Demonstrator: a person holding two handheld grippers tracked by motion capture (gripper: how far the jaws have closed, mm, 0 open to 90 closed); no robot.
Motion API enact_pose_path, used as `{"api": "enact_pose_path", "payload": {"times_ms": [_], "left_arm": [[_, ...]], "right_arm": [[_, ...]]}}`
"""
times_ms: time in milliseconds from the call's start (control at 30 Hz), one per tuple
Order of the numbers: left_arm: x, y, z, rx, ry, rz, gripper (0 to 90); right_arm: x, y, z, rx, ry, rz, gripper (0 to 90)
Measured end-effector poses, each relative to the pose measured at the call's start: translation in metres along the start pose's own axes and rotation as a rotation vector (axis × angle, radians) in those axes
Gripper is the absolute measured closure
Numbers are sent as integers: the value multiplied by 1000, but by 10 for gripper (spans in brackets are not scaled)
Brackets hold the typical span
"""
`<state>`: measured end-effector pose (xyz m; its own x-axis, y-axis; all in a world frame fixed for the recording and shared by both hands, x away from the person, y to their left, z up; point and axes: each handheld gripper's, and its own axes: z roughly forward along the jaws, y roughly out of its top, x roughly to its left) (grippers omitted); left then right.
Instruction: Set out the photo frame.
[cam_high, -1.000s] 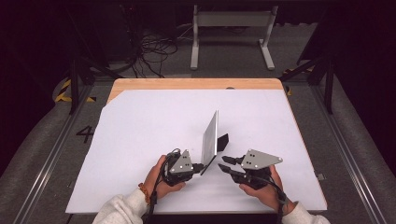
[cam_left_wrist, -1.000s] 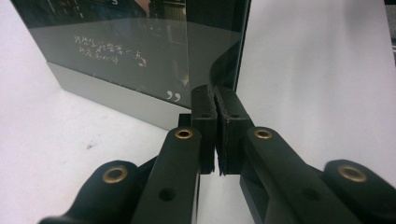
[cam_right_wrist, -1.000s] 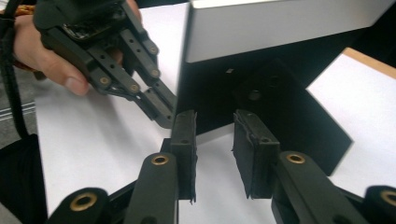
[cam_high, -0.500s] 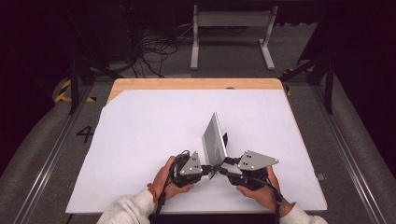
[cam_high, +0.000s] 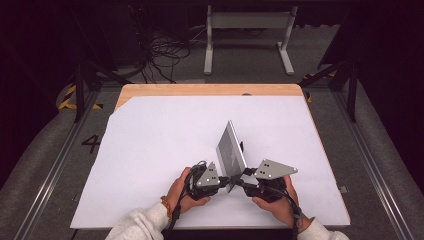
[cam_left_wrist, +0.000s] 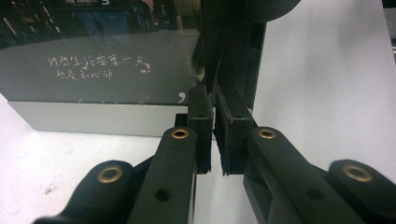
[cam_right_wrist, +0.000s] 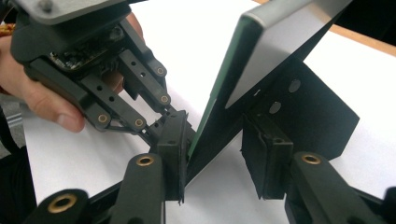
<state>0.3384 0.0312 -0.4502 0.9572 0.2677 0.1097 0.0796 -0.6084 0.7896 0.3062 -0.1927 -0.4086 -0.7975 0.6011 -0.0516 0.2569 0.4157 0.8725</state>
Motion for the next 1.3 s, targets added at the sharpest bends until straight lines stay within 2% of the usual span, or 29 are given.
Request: {"api": "enact_pose_path", "payload": {"times_ms": [100,333,367,700,900,1000,1033,1300], "left_arm": [[0,-1,2,6,-6,1,852],[2,-2,2,20,-9,7,842],[2,-3,1,21,-7,-2,841],[17,-8,-12,9,42,-21,825],[29,-14,-19,1,78,-61,811],[34,-16,-21,0,92,-66,799],[35,-17,-22,-2,94,-75,793],[39,-18,-26,-1,109,-79,758]], "right_arm": [[1,0,2,3,-16,4,610],[-1,-1,3,1,-10,23,619],[-1,-1,3,2,-9,23,621],[-3,-2,1,4,-1,19,633],[-5,-3,-1,8,3,13,642],[-7,-3,-2,10,8,13,649],[-8,-4,-3,10,11,18,651],[-12,-5,-6,13,18,20,671]]}}
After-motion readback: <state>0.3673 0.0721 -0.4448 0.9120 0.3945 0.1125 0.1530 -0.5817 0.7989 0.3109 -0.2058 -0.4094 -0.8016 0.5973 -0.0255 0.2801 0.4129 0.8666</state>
